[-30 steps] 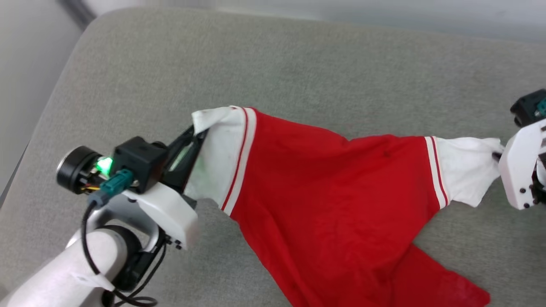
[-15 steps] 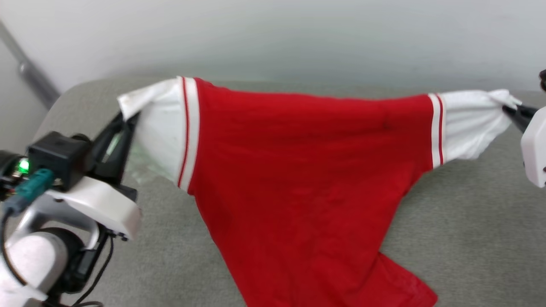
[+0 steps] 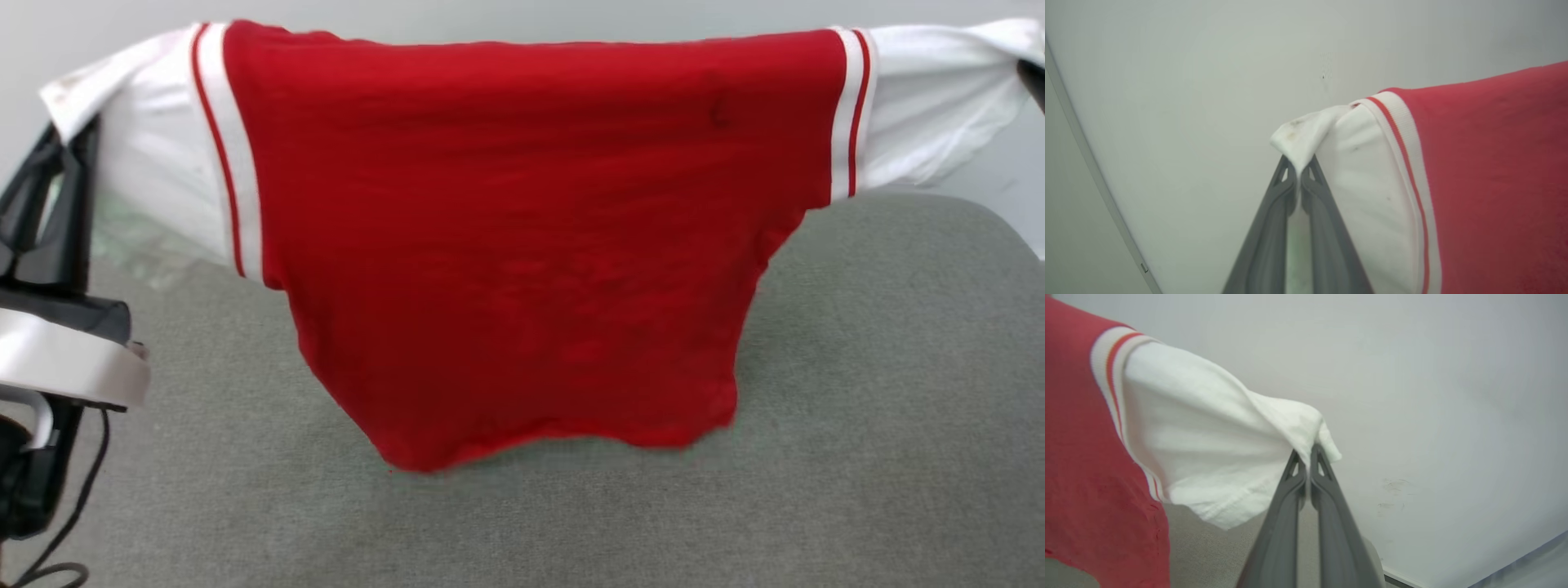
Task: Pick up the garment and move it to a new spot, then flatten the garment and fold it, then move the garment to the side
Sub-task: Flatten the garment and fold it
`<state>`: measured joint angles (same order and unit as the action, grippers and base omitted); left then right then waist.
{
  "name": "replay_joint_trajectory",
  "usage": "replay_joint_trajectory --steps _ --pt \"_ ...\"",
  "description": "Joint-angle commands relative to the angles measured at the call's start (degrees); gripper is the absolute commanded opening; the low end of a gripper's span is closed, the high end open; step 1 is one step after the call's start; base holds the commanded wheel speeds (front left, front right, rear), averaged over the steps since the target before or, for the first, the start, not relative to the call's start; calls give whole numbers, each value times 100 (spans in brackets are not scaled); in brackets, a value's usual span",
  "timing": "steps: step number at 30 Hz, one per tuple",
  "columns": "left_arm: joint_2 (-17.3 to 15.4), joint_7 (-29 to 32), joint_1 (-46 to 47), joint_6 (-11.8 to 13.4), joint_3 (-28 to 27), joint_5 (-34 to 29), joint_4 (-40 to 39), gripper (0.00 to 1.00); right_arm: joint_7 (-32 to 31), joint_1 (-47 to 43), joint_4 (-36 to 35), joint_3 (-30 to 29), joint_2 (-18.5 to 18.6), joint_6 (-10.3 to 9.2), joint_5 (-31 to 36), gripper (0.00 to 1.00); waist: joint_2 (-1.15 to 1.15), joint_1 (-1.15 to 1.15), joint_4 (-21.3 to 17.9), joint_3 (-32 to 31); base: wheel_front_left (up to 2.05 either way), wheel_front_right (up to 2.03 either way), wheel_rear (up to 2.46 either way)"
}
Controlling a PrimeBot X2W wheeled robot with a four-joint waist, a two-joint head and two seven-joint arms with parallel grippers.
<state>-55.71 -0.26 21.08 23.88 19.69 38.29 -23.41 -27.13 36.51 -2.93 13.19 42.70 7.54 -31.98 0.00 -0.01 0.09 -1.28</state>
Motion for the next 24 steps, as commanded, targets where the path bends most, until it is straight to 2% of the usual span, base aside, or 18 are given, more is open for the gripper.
replay_joint_trajectory --steps 1,2,4,6,12,17,18,20,24 --pt "-63 -51 -92 56 -99 36 -21 0 40 -82 -82 -95 -66 -10 66 0 0 1 -64 -8 0 0 0" --pt "-73 -60 -96 55 -144 68 -52 0 39 -92 -155 -168 -93 -10 87 0 0 1 -88 0 0 0 0" --pt "84 -152 5 -108 -355 495 -112 0 105 -71 -418 -489 -372 -10 161 0 0 1 -176 112 0 0 0" --pt "-25 -161 105 -217 -396 487 -5 0 151 31 -457 -625 -492 -10 238 0 0 1 -203 222 0 0 0" --pt "-19 -100 848 -654 -345 514 414 0 313 583 -428 -775 -631 -10 497 0 0 1 -208 870 0 0 0" --pt "136 55 2166 -1066 -214 353 994 0 514 1455 -194 -838 -657 -10 691 0 0 1 -196 1716 0 0 0" --pt "284 99 2806 -1245 -112 258 1306 0 630 1889 11 -792 -667 -10 799 0 0 1 -182 2045 0 0 0" --pt "432 145 3459 -1428 -10 141 1667 0 743 2375 250 -776 -718 -10 904 0 0 1 -173 2365 0 0 0" --pt "857 139 4774 -1643 197 -162 2393 0 933 3419 792 -789 -844 -10 1123 0 0 1 -125 2964 0 0 0"
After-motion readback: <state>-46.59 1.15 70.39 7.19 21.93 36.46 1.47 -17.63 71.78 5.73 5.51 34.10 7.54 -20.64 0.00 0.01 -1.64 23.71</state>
